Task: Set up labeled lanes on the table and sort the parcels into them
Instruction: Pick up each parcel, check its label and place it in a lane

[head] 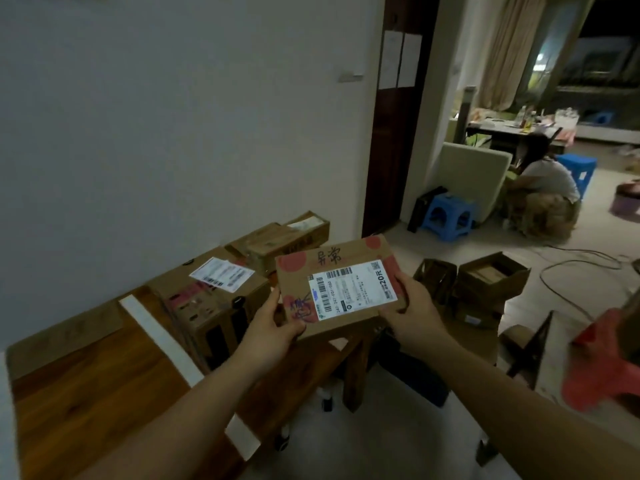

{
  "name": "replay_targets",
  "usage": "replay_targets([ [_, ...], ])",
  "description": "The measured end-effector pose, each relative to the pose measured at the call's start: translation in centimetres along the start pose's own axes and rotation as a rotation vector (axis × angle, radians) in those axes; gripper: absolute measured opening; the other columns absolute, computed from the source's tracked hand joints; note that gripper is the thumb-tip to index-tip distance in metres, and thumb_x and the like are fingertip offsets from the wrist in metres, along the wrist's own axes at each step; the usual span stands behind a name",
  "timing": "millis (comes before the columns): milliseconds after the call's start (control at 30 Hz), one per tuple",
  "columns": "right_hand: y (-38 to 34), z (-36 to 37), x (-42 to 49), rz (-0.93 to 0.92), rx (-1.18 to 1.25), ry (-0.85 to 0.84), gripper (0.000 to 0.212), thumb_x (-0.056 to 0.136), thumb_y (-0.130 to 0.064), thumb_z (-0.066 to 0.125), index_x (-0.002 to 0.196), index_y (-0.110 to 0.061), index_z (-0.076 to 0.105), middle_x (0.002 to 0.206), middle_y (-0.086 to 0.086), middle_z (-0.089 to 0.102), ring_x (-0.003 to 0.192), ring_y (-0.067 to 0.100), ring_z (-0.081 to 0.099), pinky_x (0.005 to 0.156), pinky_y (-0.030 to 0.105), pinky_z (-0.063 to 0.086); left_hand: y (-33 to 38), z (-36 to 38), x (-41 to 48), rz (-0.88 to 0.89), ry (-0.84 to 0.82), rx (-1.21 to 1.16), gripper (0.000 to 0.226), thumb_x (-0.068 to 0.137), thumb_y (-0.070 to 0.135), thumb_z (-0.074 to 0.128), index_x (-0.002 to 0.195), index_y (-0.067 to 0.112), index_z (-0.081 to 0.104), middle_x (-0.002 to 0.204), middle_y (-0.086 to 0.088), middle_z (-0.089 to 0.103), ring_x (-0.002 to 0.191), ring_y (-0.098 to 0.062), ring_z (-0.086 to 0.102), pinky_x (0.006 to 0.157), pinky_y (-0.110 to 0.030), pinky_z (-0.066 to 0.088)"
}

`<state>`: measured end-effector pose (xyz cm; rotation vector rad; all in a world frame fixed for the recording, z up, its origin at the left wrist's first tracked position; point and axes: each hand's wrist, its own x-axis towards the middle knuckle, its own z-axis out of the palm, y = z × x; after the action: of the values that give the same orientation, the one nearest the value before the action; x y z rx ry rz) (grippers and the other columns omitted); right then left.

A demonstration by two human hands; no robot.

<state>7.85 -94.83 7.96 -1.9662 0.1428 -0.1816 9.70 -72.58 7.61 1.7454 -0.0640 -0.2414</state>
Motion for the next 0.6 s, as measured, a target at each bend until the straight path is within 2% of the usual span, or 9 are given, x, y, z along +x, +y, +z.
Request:
replay_targets([
  [33,0.7,0.1,2.0,0.001,-0.023,0.007,0.039,0.084,-0.028,0.069,0.102,-0.051,0.044,0.121,-0.013,0.048,0.105,0.007,0.056,0.088,0.03,0.053,-0.4,0.3,2.2,-0.007,0.008,-0.011,0.069,0.091,0.009,0.056,0.141,0.044,0.023,0.11,0.015,0.06,0.1,-0.008,0.059,0.088,-0.032,0.051],
  [133,3.3,0.1,8.2,-0.048,-0.133,-0.021,0.032,0.079,-0.043,0.066,0.108,-0.042,0.054,0.118,-0.01,0.058,0.111,0.011,0.058,0.091,0.044,0.054,-1.1,1.0,7.8,-0.036,0.051,-0.083,0.066,0.092,0.005,0.053,0.131,0.049,0.025,0.104,0.018,0.056,0.095,-0.006,0.058,0.079,-0.026,0.05],
  [233,4.4,0.3,13.7,-0.033,-0.202,-0.057,0.033,0.076,-0.036,0.068,0.107,-0.038,0.057,0.113,-0.009,0.061,0.109,0.012,0.06,0.087,0.043,0.056,-1.6,1.3,12.6,-0.055,0.091,-0.071,0.063,0.092,0.005,0.054,0.135,0.045,0.031,0.107,0.017,0.056,0.107,-0.013,0.058,0.089,-0.033,0.051],
  [333,5.3,1.1,18.7,-0.024,-0.223,-0.131,0.037,0.078,-0.029,0.07,0.112,-0.035,0.056,0.117,-0.008,0.06,0.112,0.01,0.058,0.089,0.041,0.055,-2.0,1.3,16.1,-0.075,0.157,-0.049,0.063,0.092,0.008,0.054,0.141,0.04,0.03,0.11,0.02,0.053,0.116,-0.018,0.054,0.096,-0.041,0.049],
  [400,6.5,2.2,21.7,-0.004,-0.244,-0.181,0.043,0.078,-0.031,0.07,0.117,-0.037,0.053,0.12,-0.011,0.058,0.114,0.008,0.056,0.091,0.038,0.054,-2.2,1.4,17.8,-0.093,0.2,-0.044,0.061,0.094,0.009,0.052,0.142,0.038,0.028,0.11,0.019,0.053,0.105,-0.01,0.056,0.082,-0.028,0.055],
  [467,7.8,3.4,24.5,-0.005,-0.264,-0.248,0.046,0.078,-0.041,0.069,0.12,-0.039,0.05,0.121,-0.012,0.057,0.114,0.008,0.057,0.091,0.036,0.054,-2.4,1.8,19.4,-0.116,0.24,-0.05,0.059,0.095,0.008,0.05,0.14,0.037,0.027,0.106,0.019,0.051,0.09,-0.002,0.055,0.061,-0.012,0.051],
  [500,8.3,4.0,25.8,-0.005,-0.277,-0.271,0.051,0.076,-0.049,0.067,0.123,-0.042,0.047,0.123,-0.011,0.056,0.114,0.01,0.057,0.091,0.038,0.054,-2.7,1.9,20.2,-0.128,0.263,-0.049,0.057,0.095,0.007,0.05,0.138,0.037,0.028,0.108,0.016,0.051,0.09,-0.001,0.054,0.057,-0.01,0.049],
  [533,8.8,4.6,27.1,-0.006,-0.295,-0.299,0.058,0.074,-0.055,0.064,0.127,-0.044,0.044,0.126,-0.01,0.054,0.116,0.011,0.056,0.093,0.04,0.053,-3.0,2.1,21.0,-0.143,0.293,-0.033,0.055,0.094,0.007,0.05,0.134,0.039,0.029,0.111,0.013,0.05,0.095,-0.003,0.053,0.057,-0.009,0.047],
  [600,10.1,5.5,29.8,-0.024,-0.316,-0.388,0.069,0.074,-0.053,0.064,0.136,-0.047,0.035,0.131,-0.008,0.052,0.117,0.011,0.054,0.096,0.041,0.051,-3.9,2.4,22.5,-0.194,0.363,0.019,0.056,0.093,0.01,0.054,0.132,0.042,0.029,0.12,0.006,0.04,0.107,-0.012,0.05,0.066,-0.009,0.045],
])
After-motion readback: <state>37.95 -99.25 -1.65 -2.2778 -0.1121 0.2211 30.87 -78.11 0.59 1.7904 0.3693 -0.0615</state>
